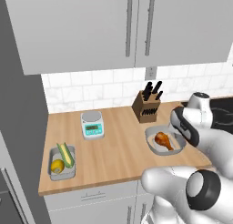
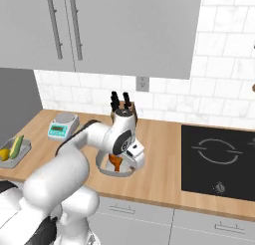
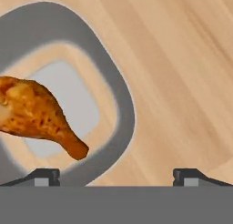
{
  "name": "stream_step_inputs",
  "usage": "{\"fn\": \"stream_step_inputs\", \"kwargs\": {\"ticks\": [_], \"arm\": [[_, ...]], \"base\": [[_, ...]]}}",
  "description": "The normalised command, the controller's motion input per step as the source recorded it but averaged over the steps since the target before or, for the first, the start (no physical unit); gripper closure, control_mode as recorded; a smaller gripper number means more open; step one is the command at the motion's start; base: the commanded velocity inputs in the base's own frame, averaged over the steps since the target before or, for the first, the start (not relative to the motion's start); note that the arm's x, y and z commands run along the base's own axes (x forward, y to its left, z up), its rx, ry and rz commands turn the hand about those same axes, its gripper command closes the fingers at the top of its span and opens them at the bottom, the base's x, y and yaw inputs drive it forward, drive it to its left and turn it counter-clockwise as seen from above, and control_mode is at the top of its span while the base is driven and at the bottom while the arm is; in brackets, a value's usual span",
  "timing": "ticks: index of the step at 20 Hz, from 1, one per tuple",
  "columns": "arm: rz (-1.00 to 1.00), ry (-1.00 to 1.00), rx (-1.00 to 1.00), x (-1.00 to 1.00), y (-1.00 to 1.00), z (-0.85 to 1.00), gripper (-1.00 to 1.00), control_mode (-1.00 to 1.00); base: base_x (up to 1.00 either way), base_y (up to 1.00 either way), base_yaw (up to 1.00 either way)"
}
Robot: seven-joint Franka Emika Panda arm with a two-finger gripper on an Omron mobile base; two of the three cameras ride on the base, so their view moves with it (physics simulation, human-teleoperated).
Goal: Take the meat container that has the chicken drumstick and place it on the second highest rack of the freezer. Then take the vegetable container that has the corn and lemon and place it on the highest rack of the freezer.
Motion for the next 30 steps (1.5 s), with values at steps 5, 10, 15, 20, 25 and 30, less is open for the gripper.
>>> {"fn": "stream_step_inputs", "kwargs": {"ticks": [5,10,15,20,25,30], "arm": [[0.0,0.1,0.14,0.16,-0.11,-0.61,-1.0,-1.0],[0.0,-0.04,0.29,0.07,-0.22,-0.57,-1.0,-1.0],[0.0,0.02,0.1,0.52,-0.03,-0.55,1.0,-1.0],[0.0,0.04,0.0,0.3,0.0,-0.06,1.0,-1.0],[0.0,0.04,0.0,0.04,0.0,0.0,1.0,-1.0],[0.0,-0.06,0.0,-0.1,0.01,0.17,1.0,-1.0]], "base": [[0.0,0.0,0.0],[0.0,0.0,0.0],[0.0,0.0,0.0],[0.0,0.0,0.0],[0.0,0.0,0.0],[0.0,0.0,0.0]]}}
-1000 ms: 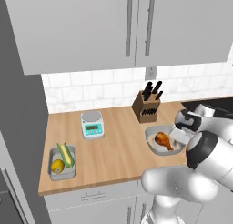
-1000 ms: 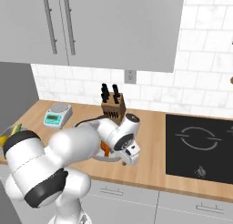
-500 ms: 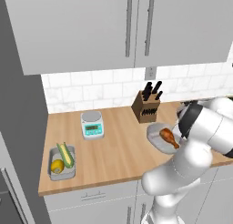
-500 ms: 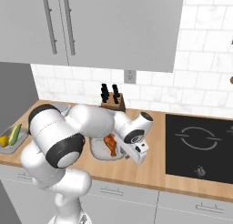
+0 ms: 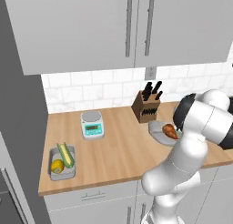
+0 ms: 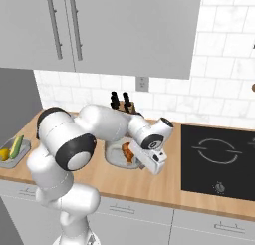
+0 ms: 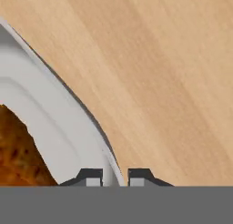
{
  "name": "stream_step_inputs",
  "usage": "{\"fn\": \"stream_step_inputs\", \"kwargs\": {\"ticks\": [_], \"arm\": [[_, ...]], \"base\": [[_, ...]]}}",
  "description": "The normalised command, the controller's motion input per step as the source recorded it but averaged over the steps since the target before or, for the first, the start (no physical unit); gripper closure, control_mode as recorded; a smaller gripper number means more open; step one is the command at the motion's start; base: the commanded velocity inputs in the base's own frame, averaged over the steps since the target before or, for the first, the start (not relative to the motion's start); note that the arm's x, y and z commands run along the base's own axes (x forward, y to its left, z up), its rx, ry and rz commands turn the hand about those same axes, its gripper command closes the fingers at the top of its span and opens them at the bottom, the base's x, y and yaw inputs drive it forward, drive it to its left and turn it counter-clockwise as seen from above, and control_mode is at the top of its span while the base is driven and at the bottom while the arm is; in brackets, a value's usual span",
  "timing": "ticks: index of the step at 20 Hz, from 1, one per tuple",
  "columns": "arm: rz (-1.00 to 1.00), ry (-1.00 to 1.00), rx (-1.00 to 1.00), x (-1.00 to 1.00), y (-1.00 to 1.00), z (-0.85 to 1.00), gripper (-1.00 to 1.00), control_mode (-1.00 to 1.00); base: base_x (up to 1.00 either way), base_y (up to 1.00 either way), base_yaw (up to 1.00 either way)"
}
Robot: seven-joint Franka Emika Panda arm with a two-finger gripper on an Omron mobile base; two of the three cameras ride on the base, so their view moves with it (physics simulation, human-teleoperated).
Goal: Take the meat container that has the chicken drumstick and place it on the second highest rack of the freezer. Then take the vegetable container that has the corn and lemon and place it on the highest rack of the freezer.
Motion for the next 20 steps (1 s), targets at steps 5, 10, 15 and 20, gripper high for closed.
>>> {"fn": "stream_step_inputs", "kwargs": {"ticks": [5,10,15,20], "arm": [[0.0,-0.29,-0.08,-0.52,0.31,0.65,1.0,-1.0],[0.0,-0.35,-0.19,-0.74,0.7,0.71,1.0,-1.0],[0.0,-0.28,-0.19,-0.61,0.96,0.89,1.0,-1.0],[0.0,-0.09,-0.1,-0.17,1.0,0.78,1.0,-1.0]], "base": [[0.0,0.0,0.0],[0.0,0.0,0.0],[0.0,0.0,0.0],[0.0,0.0,0.0]]}}
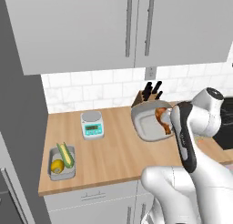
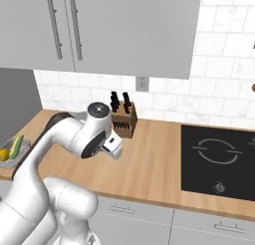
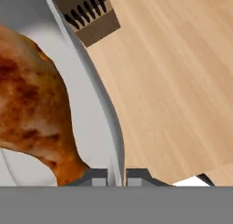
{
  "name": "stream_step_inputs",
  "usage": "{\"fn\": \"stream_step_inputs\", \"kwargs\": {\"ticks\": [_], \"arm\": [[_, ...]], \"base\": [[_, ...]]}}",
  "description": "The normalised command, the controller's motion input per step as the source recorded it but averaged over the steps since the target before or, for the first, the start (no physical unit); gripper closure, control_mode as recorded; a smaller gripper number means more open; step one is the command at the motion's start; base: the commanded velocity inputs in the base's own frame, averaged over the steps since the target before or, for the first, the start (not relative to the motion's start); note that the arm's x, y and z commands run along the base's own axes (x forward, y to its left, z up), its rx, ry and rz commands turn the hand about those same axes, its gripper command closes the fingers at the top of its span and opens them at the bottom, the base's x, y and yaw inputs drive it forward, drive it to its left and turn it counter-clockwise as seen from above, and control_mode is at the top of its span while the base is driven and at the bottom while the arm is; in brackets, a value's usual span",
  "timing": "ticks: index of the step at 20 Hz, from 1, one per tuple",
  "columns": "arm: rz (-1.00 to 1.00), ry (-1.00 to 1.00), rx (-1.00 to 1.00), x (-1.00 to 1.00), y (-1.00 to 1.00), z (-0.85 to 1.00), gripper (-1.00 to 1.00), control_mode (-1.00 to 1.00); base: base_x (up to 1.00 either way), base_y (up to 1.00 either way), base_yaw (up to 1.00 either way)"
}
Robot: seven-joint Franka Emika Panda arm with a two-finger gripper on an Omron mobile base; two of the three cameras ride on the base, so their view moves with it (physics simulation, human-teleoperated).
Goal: Take the meat container that has the chicken drumstick and place it on the second highest rack of the freezer. Then take the vegetable container that has the corn and lemon and place it on the highest rack of the freezer.
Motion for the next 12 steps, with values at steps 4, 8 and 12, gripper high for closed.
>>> {"fn": "stream_step_inputs", "kwargs": {"ticks": [4,8,12], "arm": [[0.0,-0.01,-0.03,-0.09,0.25,0.15,1.0,1.0],[0.0,0.0,0.0,0.0,0.0,0.0,1.0,1.0],[0.0,0.0,0.0,0.0,0.0,0.0,1.0,1.0]], "base": [[-0.32,0.75,0.01],[-0.84,1.0,0.02],[-1.0,1.0,0.01]]}}
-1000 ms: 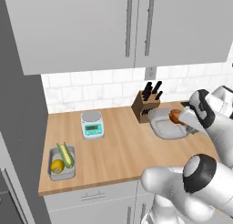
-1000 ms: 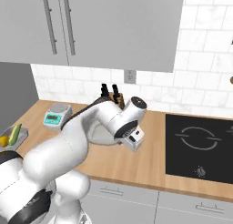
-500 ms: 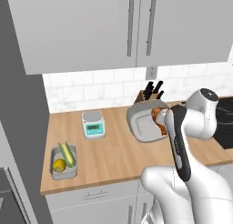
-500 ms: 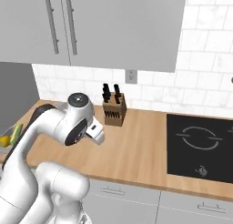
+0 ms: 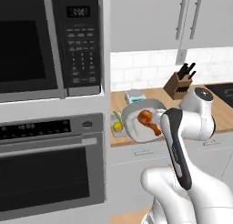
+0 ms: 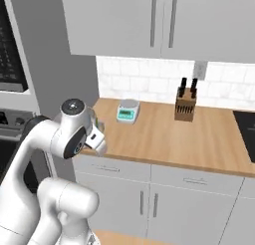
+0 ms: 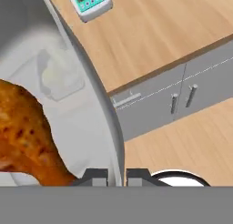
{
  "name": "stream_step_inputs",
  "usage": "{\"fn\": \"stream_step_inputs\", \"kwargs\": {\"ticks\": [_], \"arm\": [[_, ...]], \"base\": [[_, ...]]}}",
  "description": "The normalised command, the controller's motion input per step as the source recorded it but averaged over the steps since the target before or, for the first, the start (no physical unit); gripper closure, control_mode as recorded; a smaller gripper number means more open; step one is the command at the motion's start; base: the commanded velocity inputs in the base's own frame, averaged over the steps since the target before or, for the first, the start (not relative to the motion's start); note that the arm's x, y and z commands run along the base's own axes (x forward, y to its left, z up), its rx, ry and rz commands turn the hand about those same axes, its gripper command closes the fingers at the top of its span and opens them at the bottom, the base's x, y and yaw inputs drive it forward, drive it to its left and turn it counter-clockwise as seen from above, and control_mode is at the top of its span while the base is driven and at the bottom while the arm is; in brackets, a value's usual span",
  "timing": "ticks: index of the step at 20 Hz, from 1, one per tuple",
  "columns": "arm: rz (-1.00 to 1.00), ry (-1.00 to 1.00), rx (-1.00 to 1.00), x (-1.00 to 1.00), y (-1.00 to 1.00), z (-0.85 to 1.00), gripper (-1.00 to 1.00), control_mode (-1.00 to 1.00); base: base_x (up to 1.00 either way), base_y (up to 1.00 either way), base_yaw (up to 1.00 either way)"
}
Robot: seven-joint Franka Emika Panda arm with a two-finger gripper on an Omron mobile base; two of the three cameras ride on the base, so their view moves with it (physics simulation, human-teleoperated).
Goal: Take the meat container that has the chicken drumstick and place it on the second highest rack of the freezer. Then take the vegetable container that has the corn and lemon and place it on the highest rack of the freezer.
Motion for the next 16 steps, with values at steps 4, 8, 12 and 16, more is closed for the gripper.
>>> {"fn": "stream_step_inputs", "kwargs": {"ticks": [4,8,12,16], "arm": [[0.0,0.0,0.0,0.0,0.0,0.0,1.0,1.0],[0.0,0.0,0.0,0.0,0.0,0.0,1.0,1.0],[0.0,0.0,0.0,0.0,0.0,0.0,1.0,1.0],[0.0,0.0,0.0,0.0,0.0,0.0,1.0,1.0]], "base": [[-0.76,1.0,0.16],[-0.04,1.0,0.21],[-0.05,1.0,0.26],[-0.11,1.0,0.32]]}}
